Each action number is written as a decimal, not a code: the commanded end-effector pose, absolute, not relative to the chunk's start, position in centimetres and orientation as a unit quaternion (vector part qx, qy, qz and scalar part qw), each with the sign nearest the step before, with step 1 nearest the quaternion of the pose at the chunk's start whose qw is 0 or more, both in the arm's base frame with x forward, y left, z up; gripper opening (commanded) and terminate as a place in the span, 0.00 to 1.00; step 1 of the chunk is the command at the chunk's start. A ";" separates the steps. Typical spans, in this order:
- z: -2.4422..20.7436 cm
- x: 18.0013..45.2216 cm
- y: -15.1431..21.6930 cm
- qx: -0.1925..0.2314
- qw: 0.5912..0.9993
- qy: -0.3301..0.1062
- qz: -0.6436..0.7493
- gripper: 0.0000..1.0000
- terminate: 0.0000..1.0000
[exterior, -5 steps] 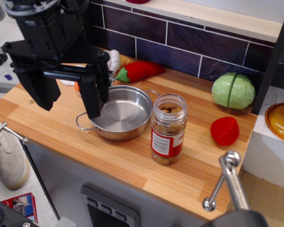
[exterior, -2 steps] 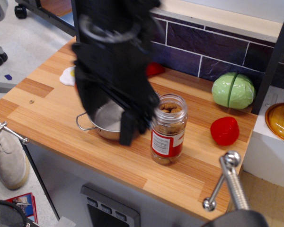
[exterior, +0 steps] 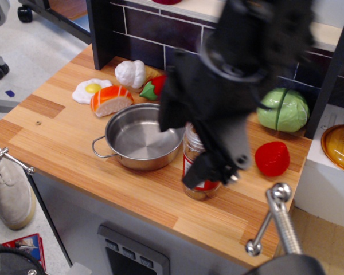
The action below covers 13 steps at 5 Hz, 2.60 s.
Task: Pour almonds in pot
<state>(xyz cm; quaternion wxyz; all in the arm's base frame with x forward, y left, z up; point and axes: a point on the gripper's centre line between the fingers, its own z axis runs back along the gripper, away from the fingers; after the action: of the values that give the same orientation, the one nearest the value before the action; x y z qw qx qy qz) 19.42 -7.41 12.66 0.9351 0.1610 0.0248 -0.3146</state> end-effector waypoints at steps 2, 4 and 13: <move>11.0 22.6 -11.2 0.300 0.819 0.140 -0.469 1.00 0.00; 8.0 23.5 -11.0 0.310 0.744 0.265 -0.530 1.00 0.00; 4.7 24.3 -3.4 0.372 0.673 0.403 -0.496 1.00 0.00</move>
<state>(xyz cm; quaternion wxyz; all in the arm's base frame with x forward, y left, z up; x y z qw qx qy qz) 24.76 -3.76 3.78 0.6576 0.3692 0.4224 -0.5028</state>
